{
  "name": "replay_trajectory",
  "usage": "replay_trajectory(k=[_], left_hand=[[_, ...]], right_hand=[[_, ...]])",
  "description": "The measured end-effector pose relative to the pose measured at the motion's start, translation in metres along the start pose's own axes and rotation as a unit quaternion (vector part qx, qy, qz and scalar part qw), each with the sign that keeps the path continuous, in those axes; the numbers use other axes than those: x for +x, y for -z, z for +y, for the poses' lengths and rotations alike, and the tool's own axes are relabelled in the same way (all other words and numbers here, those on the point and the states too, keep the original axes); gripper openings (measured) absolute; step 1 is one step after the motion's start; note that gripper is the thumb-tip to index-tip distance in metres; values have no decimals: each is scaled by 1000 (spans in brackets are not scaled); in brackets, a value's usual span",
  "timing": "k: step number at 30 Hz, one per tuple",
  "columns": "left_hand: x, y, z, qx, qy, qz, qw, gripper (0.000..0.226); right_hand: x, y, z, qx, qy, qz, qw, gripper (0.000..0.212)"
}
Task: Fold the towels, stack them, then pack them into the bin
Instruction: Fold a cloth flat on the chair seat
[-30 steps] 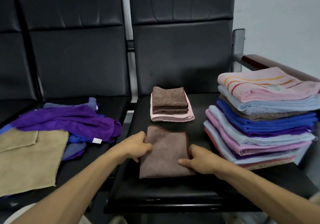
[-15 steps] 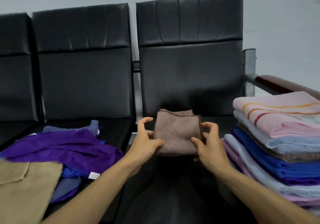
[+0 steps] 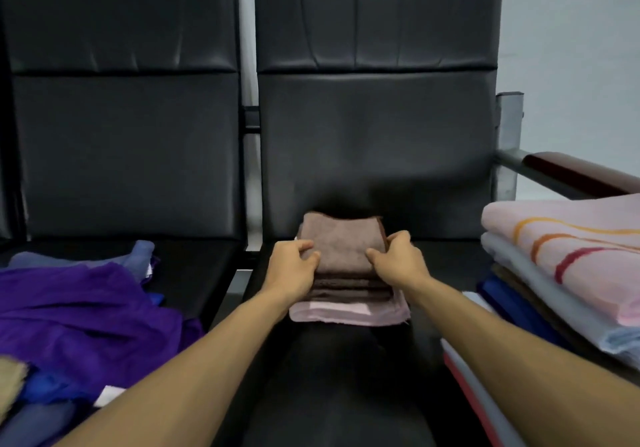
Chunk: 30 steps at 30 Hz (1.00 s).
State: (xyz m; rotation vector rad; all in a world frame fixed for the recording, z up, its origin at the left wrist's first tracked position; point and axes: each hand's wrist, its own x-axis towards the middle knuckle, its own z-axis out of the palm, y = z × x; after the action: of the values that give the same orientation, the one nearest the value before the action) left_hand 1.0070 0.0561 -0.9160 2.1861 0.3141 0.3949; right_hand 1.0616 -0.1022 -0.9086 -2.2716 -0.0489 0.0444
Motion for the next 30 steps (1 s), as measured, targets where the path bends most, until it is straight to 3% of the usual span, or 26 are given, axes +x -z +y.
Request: replay_trajectory(k=[3, 6, 11, 15, 17, 21, 25, 28, 30], left_hand=[[-18, 17, 5, -4, -24, -16, 1000, 40], [-44, 47, 5, -50, -10, -12, 999, 22], [-107, 129, -13, -93, 20, 124, 988, 36], [-154, 203, -38, -158, 51, 261, 951, 38], [-170, 230, -52, -162, 65, 318, 932, 36], [-185, 257, -73, -160, 87, 372, 910, 33], [-193, 267, -88, -168, 111, 363, 910, 32], [-196, 279, -101, -157, 116, 373, 907, 30], [-201, 285, -111, -87, 102, 399, 907, 27]], right_hand=[[-8, 3, -8, -86, 26, 58, 994, 49], [-28, 6, -22, -158, 84, 116, 977, 45], [-80, -17, -62, -128, 189, 1, 974, 33], [-129, -53, -107, -104, 273, -134, 947, 12], [-155, -78, -126, -89, 272, -199, 937, 5], [-200, -140, -149, -40, 240, -320, 915, 19], [-217, -194, -165, -75, 255, -278, 923, 15], [-220, -226, -172, -36, 184, -291, 938, 25], [-221, -241, -176, -7, 147, -281, 948, 21]])
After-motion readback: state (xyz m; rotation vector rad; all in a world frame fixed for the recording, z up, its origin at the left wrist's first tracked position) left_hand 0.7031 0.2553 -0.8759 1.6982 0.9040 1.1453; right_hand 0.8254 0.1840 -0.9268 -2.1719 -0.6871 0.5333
